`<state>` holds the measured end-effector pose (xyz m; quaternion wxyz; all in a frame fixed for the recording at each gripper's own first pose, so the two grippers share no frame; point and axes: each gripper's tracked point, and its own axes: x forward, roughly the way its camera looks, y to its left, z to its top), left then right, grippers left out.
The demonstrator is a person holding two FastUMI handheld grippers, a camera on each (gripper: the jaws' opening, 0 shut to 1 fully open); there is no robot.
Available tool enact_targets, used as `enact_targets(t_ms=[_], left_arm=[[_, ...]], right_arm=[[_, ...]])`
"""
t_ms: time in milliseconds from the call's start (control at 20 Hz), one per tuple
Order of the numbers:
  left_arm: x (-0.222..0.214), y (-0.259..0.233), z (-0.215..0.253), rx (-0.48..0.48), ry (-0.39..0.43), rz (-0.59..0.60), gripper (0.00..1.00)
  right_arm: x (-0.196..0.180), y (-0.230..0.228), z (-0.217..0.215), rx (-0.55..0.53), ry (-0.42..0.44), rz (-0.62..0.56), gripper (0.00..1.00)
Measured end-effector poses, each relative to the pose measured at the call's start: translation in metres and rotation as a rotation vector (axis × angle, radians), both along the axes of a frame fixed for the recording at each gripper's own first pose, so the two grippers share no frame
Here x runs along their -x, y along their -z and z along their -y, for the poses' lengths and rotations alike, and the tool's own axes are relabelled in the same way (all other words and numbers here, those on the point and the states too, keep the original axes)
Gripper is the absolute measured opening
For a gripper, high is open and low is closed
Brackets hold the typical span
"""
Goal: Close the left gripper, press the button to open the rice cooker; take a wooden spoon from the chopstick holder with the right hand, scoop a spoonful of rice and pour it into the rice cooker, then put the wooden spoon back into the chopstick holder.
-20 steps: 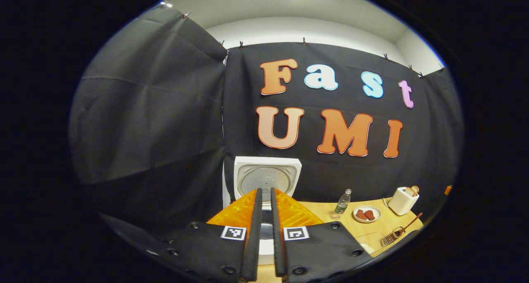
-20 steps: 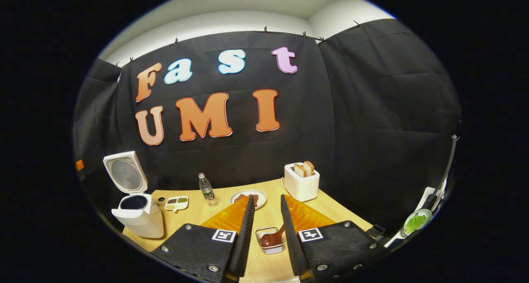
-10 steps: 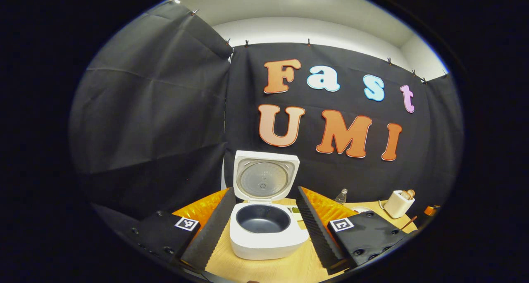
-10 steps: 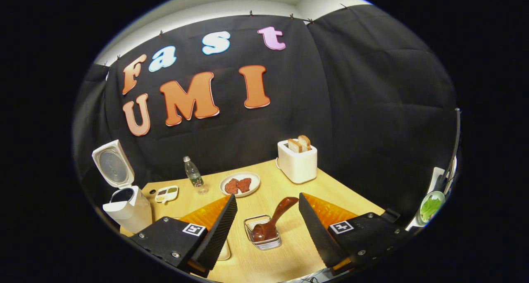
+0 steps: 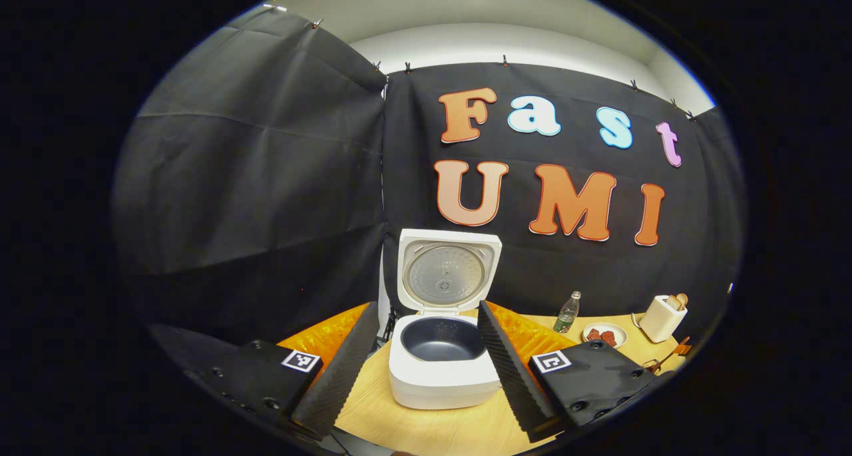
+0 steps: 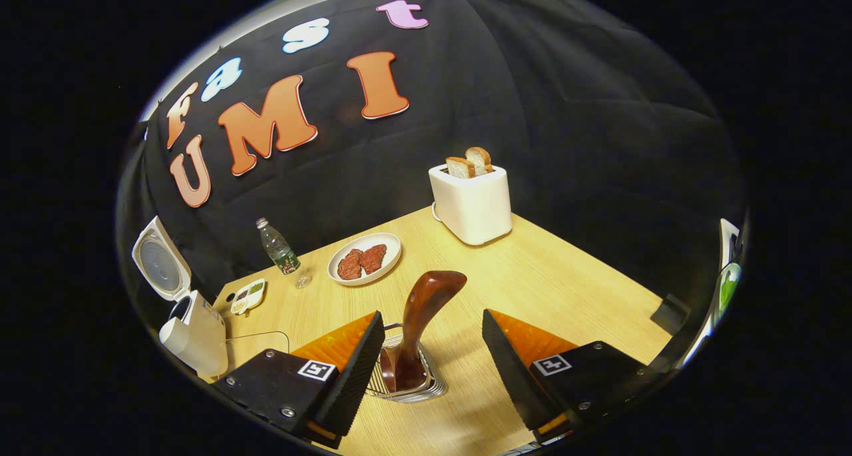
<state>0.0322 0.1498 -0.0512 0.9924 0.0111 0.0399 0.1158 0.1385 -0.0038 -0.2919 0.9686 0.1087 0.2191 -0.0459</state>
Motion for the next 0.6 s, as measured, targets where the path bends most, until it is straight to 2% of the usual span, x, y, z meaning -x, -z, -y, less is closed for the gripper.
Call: enact_targets(t_ms=[50,250,350,400,500,600], left_arm=[[0.001,0.002,-0.002,0.002,-0.009,-0.005,1.0],[0.006,0.008,-0.008,-0.002,-0.042,-0.022,1.0],[0.009,0.01,-0.009,-0.012,-0.049,-0.036,1.0],[0.008,0.011,-0.009,-0.018,-0.05,-0.042,1.0],[0.008,0.007,-0.008,-0.025,-0.047,-0.039,1.0],[0.007,0.007,-0.008,-0.023,-0.043,-0.035,1.0]], right_arm=[[-0.001,0.003,0.001,-0.025,0.003,-0.003,0.91],[-0.012,0.01,-0.005,-0.135,0.007,-0.017,0.66],[-0.018,0.004,-0.007,-0.174,0.017,0.011,0.52],[-0.019,0.001,-0.011,-0.196,0.015,0.023,0.39],[-0.02,0.003,-0.013,-0.203,0.025,0.026,0.24],[-0.021,-0.001,-0.017,-0.193,0.034,0.04,0.17]])
